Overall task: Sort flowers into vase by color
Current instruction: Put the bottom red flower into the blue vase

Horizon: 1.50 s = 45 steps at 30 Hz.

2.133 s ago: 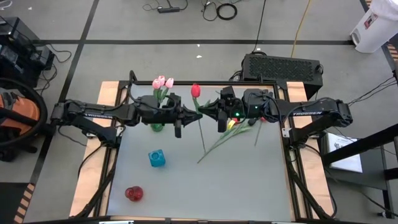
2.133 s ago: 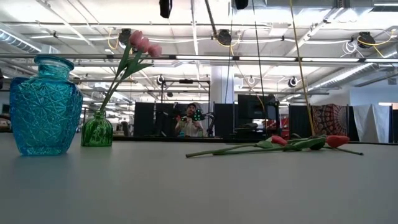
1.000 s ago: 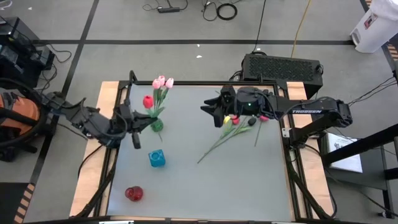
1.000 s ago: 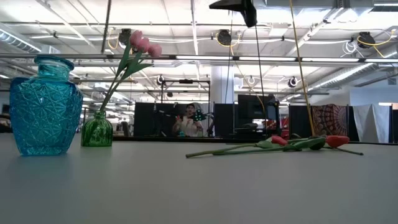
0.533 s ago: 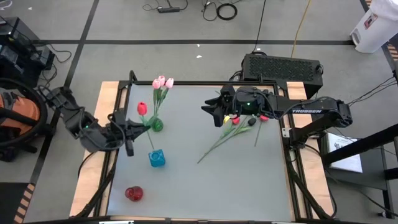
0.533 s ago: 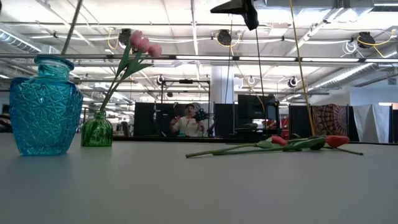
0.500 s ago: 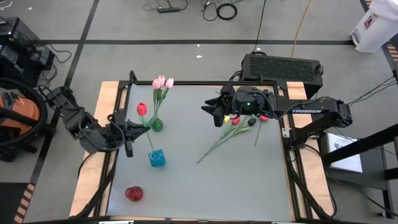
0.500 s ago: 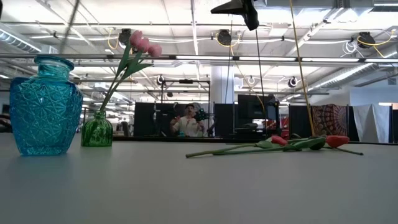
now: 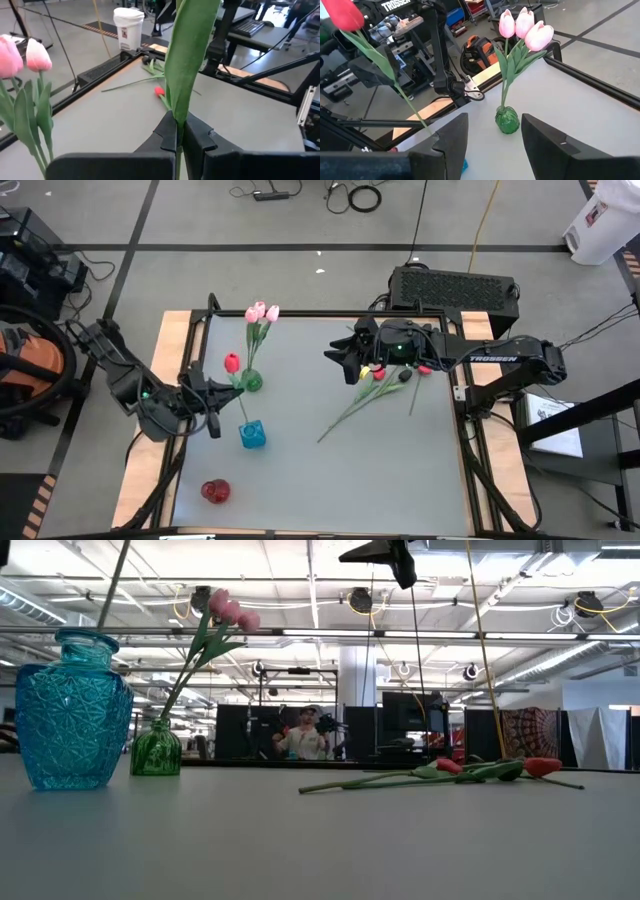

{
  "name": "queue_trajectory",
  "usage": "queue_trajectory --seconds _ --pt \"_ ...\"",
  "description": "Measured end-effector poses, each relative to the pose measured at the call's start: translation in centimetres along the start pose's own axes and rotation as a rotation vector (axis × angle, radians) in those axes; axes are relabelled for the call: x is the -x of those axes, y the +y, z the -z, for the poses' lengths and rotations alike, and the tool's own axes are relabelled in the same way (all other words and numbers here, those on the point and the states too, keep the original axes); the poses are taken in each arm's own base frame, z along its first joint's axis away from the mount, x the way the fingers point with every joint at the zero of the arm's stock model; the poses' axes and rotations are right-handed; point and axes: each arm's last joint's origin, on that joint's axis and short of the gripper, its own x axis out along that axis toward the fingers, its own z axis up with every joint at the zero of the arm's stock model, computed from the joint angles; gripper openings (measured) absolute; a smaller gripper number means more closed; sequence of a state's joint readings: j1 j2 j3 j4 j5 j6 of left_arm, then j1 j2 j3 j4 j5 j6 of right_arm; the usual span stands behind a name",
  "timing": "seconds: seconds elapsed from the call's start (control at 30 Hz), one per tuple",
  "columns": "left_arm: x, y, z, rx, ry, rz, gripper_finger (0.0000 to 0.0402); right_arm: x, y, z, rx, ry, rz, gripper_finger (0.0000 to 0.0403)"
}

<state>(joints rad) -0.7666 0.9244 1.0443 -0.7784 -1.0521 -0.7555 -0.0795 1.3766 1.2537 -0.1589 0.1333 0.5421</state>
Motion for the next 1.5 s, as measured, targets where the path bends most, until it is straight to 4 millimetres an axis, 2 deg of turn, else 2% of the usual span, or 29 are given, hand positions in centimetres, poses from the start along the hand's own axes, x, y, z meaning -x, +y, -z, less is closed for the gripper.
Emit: queue_trajectory --seconds 0.43,0.83,1.03,1.13,1.33,1.5 --pt "-1.9 -1.7 2.9 -0.009 0.067 -0.063 0.0021 0.0 0.1 0.0 -0.014 0.004 -0.008 0.0176" --pt "-3.6 -3.4 6.6 -0.081 0.336 -0.092 0.0029 0.0 0.1 0.1 0.010 0.006 -0.009 0.0176" --pt "-4.0 -4.1 7.5 -0.065 0.409 -0.080 0.0035 0.0 0.1 0.1 0.013 0.010 -0.006 0.0176" --pt "-3.9 -4.0 7.6 -0.057 0.458 -0.059 0.0056 0.0 0.0 0.2 0.015 0.019 0.000 0.0176" --pt "-3.7 -3.9 7.3 -0.036 0.484 -0.043 0.0124 0.0 0.0 0.2 0.019 0.022 0.002 0.0176" --pt "-3.6 -4.1 6.8 -0.058 0.478 -0.024 0.0145 0.0 0.0 0.2 0.018 0.022 0.002 0.0176"
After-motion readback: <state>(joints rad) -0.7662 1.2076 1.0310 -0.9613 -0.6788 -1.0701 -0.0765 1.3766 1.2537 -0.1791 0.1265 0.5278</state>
